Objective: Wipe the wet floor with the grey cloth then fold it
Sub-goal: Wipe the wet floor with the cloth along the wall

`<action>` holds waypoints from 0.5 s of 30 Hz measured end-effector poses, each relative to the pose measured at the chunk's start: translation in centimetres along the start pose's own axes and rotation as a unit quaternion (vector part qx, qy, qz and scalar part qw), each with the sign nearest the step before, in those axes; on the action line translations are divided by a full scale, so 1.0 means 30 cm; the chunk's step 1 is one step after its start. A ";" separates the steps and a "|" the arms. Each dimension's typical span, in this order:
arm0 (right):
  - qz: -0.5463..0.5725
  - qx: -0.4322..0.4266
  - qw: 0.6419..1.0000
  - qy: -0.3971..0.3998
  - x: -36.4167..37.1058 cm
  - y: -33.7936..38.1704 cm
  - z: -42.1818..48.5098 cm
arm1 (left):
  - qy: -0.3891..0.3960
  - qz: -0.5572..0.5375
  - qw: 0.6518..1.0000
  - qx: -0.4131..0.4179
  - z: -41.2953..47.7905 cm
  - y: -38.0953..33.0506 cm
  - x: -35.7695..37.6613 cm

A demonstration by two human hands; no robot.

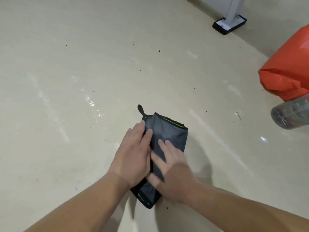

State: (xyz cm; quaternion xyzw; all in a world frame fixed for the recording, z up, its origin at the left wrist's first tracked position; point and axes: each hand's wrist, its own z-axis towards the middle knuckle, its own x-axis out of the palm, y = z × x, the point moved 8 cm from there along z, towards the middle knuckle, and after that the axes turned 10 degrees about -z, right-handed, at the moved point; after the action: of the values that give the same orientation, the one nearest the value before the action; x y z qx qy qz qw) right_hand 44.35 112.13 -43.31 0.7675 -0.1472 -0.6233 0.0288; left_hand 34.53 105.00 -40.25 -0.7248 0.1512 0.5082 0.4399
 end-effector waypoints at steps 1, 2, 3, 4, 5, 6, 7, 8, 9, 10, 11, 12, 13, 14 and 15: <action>0.028 0.027 0.998 -0.048 -0.057 -0.043 0.000 | 0.009 0.009 1.000 0.018 -0.001 -0.030 0.024; 0.038 0.065 0.992 -0.104 -0.113 -0.099 -0.007 | 0.022 0.020 0.999 0.041 -0.005 -0.063 0.059; 0.033 0.102 0.983 -0.148 -0.161 -0.155 -0.013 | 0.041 0.036 0.996 0.064 -0.011 -0.091 0.106; 0.027 0.133 0.977 -0.163 -0.180 -0.206 -0.015 | 0.067 0.057 0.993 0.080 -0.020 -0.113 0.158; 0.035 0.158 0.975 -0.152 -0.197 -0.246 -0.012 | 0.097 0.077 0.989 0.085 -0.032 -0.121 0.209; 0.054 0.180 0.975 -0.121 -0.193 -0.280 -0.004 | 0.124 0.091 0.985 0.083 -0.039 -0.118 0.246; 0.078 0.201 0.973 -0.083 -0.187 -0.305 0.006 | 0.142 0.100 0.982 0.081 -0.042 -0.104 0.266; 0.097 0.217 0.970 -0.050 -0.184 -0.319 0.018 | 0.158 0.107 0.978 0.085 -0.039 -0.088 0.269; 0.110 0.227 0.967 -0.023 -0.186 -0.326 0.030 | 0.174 0.113 0.973 0.099 -0.032 -0.074 0.262; 0.118 0.235 0.965 -0.002 -0.192 -0.322 0.037 | 0.187 0.120 0.967 0.125 -0.023 -0.060 0.251; 0.121 0.241 0.963 0.015 -0.197 -0.310 0.040 | 0.201 0.129 0.960 0.144 -0.016 -0.037 0.241; 0.122 0.245 0.961 0.029 -0.201 -0.299 0.042 | 0.213 0.141 0.954 0.157 -0.006 -0.017 0.229; 0.123 0.249 0.960 0.044 -0.203 -0.277 0.043 | 0.220 0.156 0.948 0.171 0.002 0.007 0.213; 0.126 0.254 0.957 0.061 -0.199 -0.254 0.039 | 0.218 0.173 0.943 0.181 0.011 0.031 0.193; 0.125 0.257 0.955 0.075 -0.194 -0.232 0.036 | 0.210 0.190 0.941 0.183 0.020 0.061 0.176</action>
State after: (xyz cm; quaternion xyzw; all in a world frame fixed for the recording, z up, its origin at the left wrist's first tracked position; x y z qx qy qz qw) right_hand 43.58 120.46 -39.61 0.7692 -0.3945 -0.4961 -0.0813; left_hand 35.26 105.63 -45.80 -0.6798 0.4659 0.3821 0.4181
